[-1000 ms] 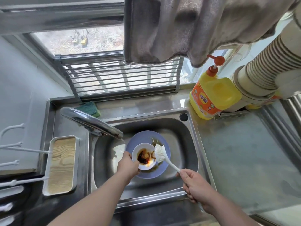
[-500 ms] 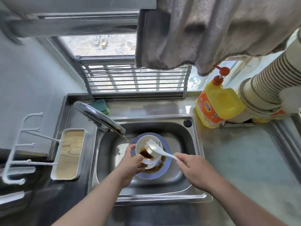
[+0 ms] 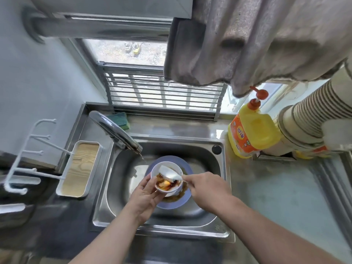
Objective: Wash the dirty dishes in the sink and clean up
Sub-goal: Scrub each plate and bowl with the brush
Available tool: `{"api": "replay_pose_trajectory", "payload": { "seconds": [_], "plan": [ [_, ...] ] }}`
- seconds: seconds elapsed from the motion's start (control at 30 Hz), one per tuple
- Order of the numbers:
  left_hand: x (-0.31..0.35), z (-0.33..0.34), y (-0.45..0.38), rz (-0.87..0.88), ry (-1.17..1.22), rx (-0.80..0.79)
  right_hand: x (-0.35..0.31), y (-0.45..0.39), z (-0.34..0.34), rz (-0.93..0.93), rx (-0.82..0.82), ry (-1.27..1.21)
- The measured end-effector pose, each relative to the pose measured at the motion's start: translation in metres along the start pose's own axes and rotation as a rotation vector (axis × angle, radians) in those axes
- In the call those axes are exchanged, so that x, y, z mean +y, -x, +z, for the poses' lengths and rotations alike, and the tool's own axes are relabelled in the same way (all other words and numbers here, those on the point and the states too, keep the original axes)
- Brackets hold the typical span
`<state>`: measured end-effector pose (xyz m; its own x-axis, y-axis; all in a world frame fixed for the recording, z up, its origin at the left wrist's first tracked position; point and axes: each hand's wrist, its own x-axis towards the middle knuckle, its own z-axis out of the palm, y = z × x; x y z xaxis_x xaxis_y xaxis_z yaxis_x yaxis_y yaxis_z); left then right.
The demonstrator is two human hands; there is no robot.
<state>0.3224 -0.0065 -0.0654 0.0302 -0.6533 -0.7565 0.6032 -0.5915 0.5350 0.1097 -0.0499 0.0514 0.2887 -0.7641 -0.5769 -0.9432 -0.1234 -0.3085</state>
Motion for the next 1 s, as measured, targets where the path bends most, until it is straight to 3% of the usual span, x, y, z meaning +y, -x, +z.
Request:
{"api": "replay_pose_trajectory", "payload": {
  "seconds": [0.1,0.2,0.27,0.37,0.43,0.6,0.7,0.8,0.93,1.0],
  "plan": [
    [0.012,-0.007,-0.011,0.017,0.014,0.012,-0.002,0.002,0.007,0.077,-0.046,0.021],
    [0.015,-0.006,-0.016,0.002,0.036,-0.013,-0.022,0.002,0.01,0.103,-0.113,-0.229],
    [0.012,-0.006,-0.014,-0.036,0.063,-0.024,-0.033,-0.004,0.007,0.114,-0.069,-0.3],
    [0.016,-0.013,-0.015,-0.069,0.022,-0.043,-0.032,-0.006,0.005,0.193,0.009,-0.173],
    [0.023,-0.019,-0.021,-0.065,-0.027,-0.032,-0.029,0.0,0.008,0.253,-0.035,-0.141],
    [0.024,-0.017,-0.018,-0.096,-0.036,-0.047,-0.05,0.001,0.017,0.268,-0.101,-0.526],
    [0.025,-0.018,-0.012,-0.112,-0.04,-0.061,-0.052,-0.001,0.019,0.317,0.02,-0.356],
    [0.039,-0.022,-0.018,-0.105,-0.117,-0.037,-0.049,0.011,0.021,0.342,-0.015,-0.17],
    [0.047,-0.023,-0.018,-0.114,-0.181,-0.053,-0.064,0.015,0.019,0.329,-0.095,-0.483],
    [0.042,-0.023,-0.012,-0.135,-0.185,-0.072,-0.069,0.008,0.017,0.319,-0.058,-0.488]
  ]
}}
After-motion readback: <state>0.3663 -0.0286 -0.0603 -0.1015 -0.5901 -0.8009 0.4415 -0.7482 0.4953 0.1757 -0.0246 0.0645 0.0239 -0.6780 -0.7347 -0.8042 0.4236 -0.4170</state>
